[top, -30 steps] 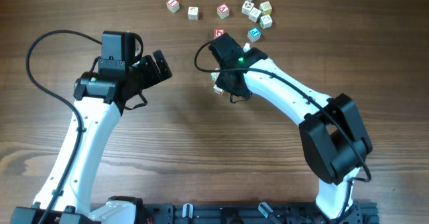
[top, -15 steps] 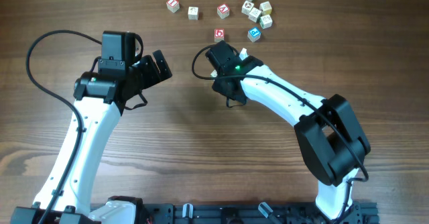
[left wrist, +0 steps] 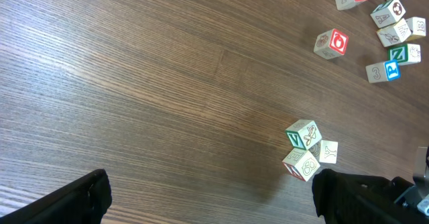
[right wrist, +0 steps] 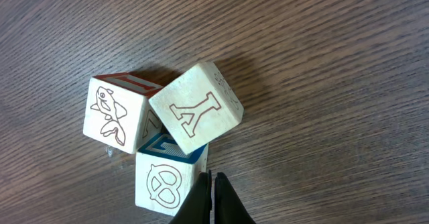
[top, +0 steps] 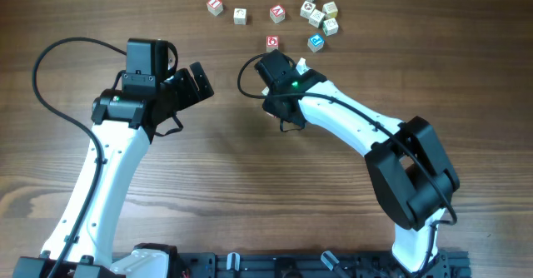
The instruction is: Form a circle
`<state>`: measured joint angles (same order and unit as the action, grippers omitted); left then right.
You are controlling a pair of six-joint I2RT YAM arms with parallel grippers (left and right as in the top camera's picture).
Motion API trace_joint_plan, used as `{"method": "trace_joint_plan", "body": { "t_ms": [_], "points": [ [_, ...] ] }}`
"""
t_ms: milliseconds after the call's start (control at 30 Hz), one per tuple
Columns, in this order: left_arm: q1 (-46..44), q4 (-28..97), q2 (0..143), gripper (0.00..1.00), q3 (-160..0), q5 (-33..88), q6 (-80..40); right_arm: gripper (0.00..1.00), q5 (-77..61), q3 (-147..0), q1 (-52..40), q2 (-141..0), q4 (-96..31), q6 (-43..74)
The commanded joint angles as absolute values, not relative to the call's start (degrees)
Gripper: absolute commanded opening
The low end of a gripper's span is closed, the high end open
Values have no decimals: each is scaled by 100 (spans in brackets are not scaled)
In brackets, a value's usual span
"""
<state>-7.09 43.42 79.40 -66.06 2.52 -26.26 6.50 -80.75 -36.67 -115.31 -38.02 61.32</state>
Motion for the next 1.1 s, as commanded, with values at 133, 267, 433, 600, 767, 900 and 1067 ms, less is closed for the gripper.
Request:
{"method": "trace_joint_plan", "body": {
  "t_ms": [133,267,433,600,767,900,1067],
  "points": [
    [-679,4329,7972,100,-6643,298,-2661,5,794,-8023,-3669,-11679,-3758,6189],
    [-679,4329,7972,100,-6643,298,-2661,5,888,-8023,-3669,-11681,-3780,6189],
    [-681,4329,7972,100,-6643,298,-2661,5,926,-8012,-3669,-11686,-3802,6206],
    [-679,4329,7972,100,-6643,298,-2661,5,919,-8012,-3669,-11780,-3767,6224],
    [-679,4329,7972,100,-6643,298,-2661,5,923,-8012,-3669,-11782,-3752,6261],
    [-679,4329,7972,100,-6643,298,-2661,5,928,-8012,-3669,-11782,-3671,6254],
    [-679,4329,7972,100,-6643,298,-2661,5,965,-8012,-3669,-11782,-3664,6254]
  ]
}}
